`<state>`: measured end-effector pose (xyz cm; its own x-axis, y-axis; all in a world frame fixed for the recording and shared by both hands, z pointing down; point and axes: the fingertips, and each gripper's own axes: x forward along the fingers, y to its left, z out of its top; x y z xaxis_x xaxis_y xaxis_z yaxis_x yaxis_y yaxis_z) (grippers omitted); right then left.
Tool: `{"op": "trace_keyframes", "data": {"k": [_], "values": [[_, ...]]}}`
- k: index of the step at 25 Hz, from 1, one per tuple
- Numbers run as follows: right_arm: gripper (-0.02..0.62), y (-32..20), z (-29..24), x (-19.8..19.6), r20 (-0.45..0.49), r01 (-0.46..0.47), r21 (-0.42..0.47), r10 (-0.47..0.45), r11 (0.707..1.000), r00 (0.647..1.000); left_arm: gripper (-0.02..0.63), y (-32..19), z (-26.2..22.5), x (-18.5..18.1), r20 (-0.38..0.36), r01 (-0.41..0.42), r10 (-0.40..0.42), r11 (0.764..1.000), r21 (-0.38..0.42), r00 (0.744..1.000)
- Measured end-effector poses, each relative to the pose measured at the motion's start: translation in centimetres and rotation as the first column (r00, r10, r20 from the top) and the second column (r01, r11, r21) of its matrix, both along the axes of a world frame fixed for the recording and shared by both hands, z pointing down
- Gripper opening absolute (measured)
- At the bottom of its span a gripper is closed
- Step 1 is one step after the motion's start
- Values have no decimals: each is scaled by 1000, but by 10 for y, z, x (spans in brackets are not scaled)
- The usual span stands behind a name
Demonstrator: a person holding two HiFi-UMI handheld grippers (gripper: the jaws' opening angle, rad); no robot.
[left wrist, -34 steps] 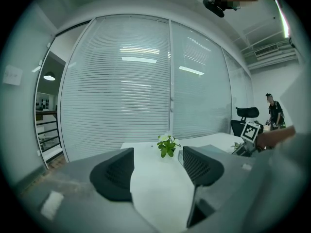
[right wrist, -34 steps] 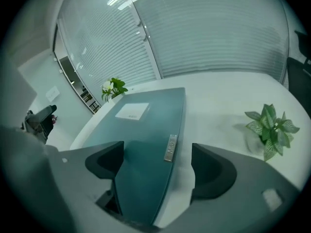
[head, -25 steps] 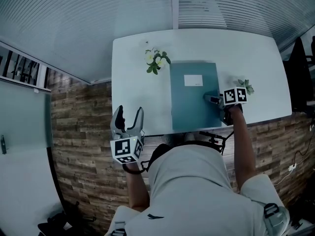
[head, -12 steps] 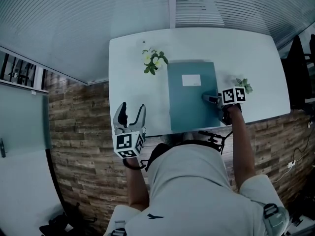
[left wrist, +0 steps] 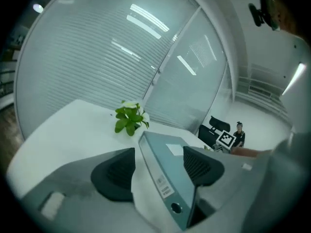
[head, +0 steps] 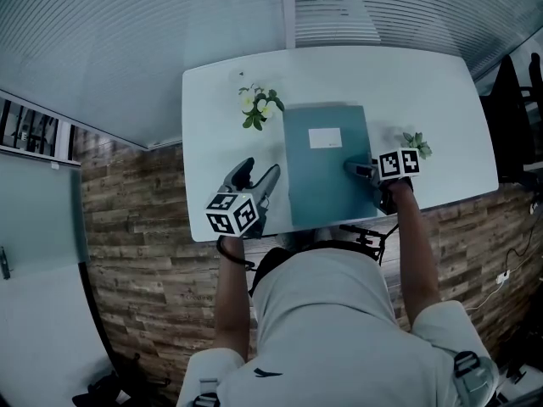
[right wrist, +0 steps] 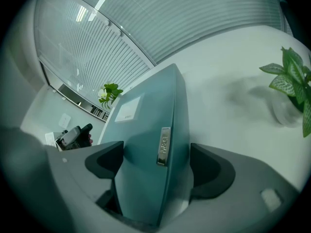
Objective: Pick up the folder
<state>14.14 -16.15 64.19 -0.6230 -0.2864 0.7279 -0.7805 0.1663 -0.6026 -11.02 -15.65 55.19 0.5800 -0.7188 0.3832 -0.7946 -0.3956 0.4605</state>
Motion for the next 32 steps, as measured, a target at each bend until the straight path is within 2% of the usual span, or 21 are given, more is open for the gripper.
{"op": "trace_keyframes", "data": {"k": [2, 5, 8, 11, 15, 21, 24, 26, 30, 32], "values": [[436, 0, 0, 0, -1, 2, -1, -2, 1000, 1000, 328, -7, 16, 16, -68, -32, 27, 996, -86, 997], [436, -1, 0, 0, 0, 0, -4, 0, 1000, 1000, 327, -15, 41, 39, -101, -90, 70, 975, -205, 992], [436, 0, 0, -1, 2, -5, -3, 5, 1000, 1000, 328, -14, 65, 63, -156, -161, 116, 932, -325, 981], [431, 0, 0, -1, 6, -8, -2, 8, 1000, 1000, 337, -9, 82, 78, -230, -188, 95, 884, -427, 969], [428, -1, -1, 0, 10, -8, 6, 7, 1000, 1000, 337, -10, 83, 81, -235, -199, 101, 875, -441, 967], [430, 1, -2, 1, 16, -20, 15, 20, 1000, 1000, 337, -9, 83, 81, -231, -193, 98, 878, -438, 968], [430, 0, -2, 0, 20, -29, 22, 28, 999, 999, 334, -10, 83, 80, -255, -180, 68, 876, -448, 965], [431, 0, -2, 0, 26, -33, 23, 33, 999, 999, 331, -12, 84, 77, -316, -160, 5, 869, -469, 949], [431, 0, -5, 1, 50, -39, 34, 37, 999, 998, 308, -16, 82, 69, -476, -161, -127, 840, -518, 870], [431, 0, -5, 1, 63, -53, 34, 51, 998, 997, 308, -15, 82, 69, -489, -167, -132, 837, -520, 862]]}}
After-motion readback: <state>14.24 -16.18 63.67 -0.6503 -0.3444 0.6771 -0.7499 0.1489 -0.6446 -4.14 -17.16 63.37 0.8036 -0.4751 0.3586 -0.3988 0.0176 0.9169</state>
